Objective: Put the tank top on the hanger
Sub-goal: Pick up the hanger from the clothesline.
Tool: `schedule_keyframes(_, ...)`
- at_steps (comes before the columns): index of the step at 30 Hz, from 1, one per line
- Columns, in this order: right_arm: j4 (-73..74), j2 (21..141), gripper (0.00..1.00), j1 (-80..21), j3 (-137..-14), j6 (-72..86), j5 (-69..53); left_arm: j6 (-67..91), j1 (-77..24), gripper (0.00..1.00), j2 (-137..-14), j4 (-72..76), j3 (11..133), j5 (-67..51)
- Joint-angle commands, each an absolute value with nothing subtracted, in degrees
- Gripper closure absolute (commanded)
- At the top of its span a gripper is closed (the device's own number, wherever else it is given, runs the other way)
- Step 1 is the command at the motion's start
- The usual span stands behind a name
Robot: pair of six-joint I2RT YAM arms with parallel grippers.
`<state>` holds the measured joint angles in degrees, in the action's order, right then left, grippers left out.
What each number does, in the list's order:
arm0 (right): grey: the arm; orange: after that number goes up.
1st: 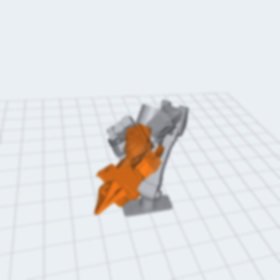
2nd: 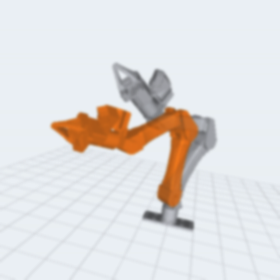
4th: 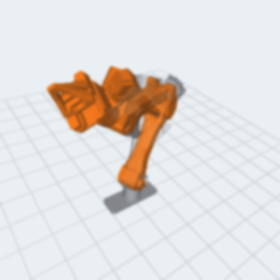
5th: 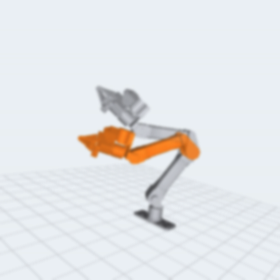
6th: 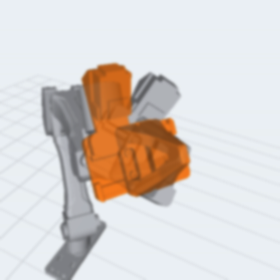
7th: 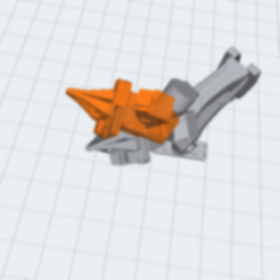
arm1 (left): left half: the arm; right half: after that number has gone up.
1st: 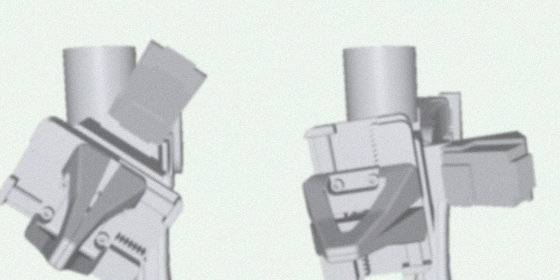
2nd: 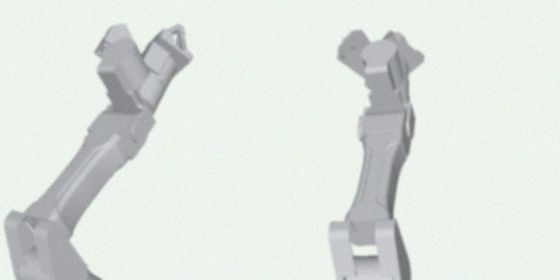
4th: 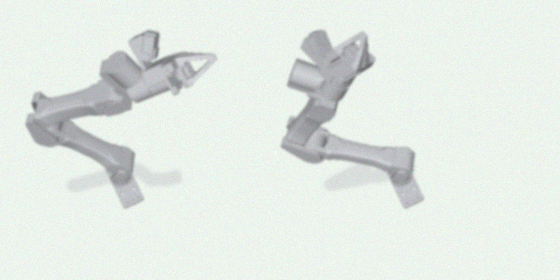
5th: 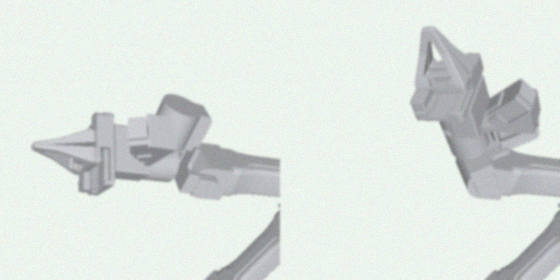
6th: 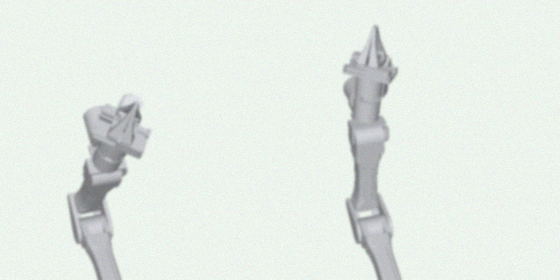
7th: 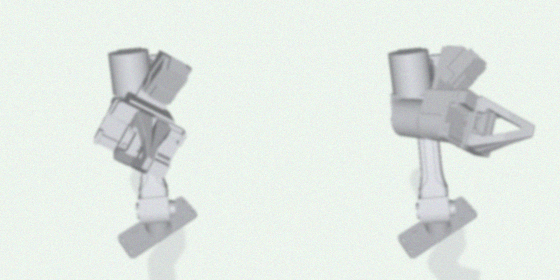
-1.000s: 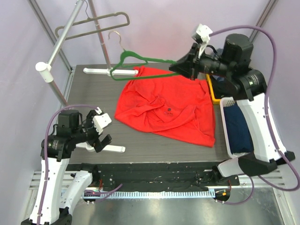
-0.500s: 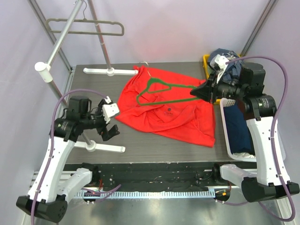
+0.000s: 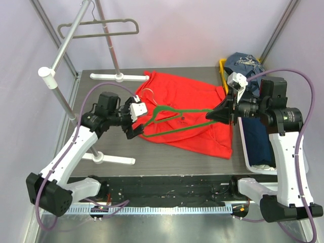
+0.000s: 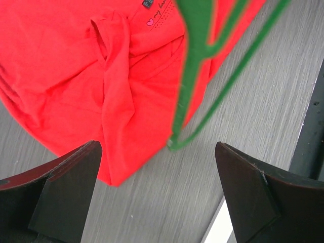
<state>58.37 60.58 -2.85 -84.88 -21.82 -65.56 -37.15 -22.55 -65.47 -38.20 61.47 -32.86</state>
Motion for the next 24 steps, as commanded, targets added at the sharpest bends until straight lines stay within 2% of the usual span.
schedule_keyframes(1, 61.96, 60.38, 0.99, -2.46, -88.15, -25.66, -69.34, -38.58, -22.76, 0.00, -68.72, -32.96, 63.19, -37.70)
schedule_keyframes(8, 62.31, 59.77, 0.99, -2.37, -87.89, -26.01, -69.09, -39.90, -22.76, 0.00, -75.32, -33.04, 64.33, -45.60)
schedule_keyframes(11, 62.23, 59.59, 0.99, -2.29, -87.54, -26.37, -68.55, -41.30, -22.68, 0.04, -76.90, -36.38, 66.27, -50.09)
schedule_keyframes(12, 62.23, 59.68, 0.99, -2.20, -87.45, -26.72, -68.64, -41.31, -22.76, 0.14, -77.69, -37.00, 67.05, -50.88)
schedule_keyframes(14, 62.14, 59.68, 0.99, -2.11, -87.45, -26.89, -68.55, -41.92, -22.76, 0.26, -78.22, -38.93, 67.76, -52.90)
schedule_keyframes(15, 62.05, 59.85, 0.99, -2.02, -87.54, -26.98, -68.38, -42.45, -22.85, 0.37, -78.66, -39.81, 68.11, -53.35)
schedule_keyframes(17, 61.96, 59.85, 0.99, -1.85, -87.45, -27.25, -67.68, -43.93, -22.76, 0.48, -78.75, -41.92, 68.12, -54.05)
schedule_keyframes(20, 61.79, 60.12, 0.99, -1.76, -87.36, -27.51, -66.80, -44.73, -22.76, 0.94, -78.05, -43.24, 67.24, -53.79)
schedule_keyframes(24, 61.26, 60.73, 0.99, -1.76, -88.24, -27.07, -66.18, -44.91, -22.76, 1.00, -76.21, -43.16, 65.39, -52.83)
